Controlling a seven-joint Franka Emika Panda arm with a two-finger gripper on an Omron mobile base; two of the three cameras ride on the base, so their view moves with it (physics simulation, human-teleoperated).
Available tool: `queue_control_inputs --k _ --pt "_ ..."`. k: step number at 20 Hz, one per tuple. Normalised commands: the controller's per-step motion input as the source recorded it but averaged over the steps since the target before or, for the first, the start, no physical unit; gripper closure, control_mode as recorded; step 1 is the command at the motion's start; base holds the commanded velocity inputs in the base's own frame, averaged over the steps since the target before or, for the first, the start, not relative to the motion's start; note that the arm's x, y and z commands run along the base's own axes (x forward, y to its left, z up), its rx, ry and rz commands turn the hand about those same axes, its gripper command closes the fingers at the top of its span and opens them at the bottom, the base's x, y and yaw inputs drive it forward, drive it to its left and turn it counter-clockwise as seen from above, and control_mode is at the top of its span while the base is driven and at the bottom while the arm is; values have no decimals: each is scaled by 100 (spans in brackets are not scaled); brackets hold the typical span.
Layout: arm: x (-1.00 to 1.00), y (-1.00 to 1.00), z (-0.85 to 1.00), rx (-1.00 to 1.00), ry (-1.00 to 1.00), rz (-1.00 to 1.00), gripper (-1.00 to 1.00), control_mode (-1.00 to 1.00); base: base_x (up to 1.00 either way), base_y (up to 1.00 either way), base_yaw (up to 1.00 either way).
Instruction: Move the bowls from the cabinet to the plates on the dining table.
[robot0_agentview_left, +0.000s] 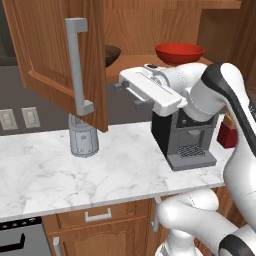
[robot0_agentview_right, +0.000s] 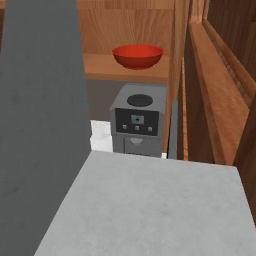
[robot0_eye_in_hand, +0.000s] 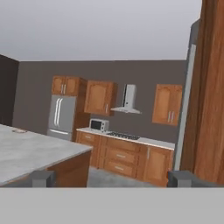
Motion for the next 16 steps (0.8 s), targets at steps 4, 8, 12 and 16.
queue_control_inputs --k 4,8,12,16 --pt "4 44 0 0 0 14 -100 -100 0 0 0" --pt "4 36 0 0 0 13 -100 -100 0 0 0" --pt "0 42 0 0 0 12 -100 -100 0 0 0" --pt "0 46 -3 -2 -1 12 -100 -100 0 0 0"
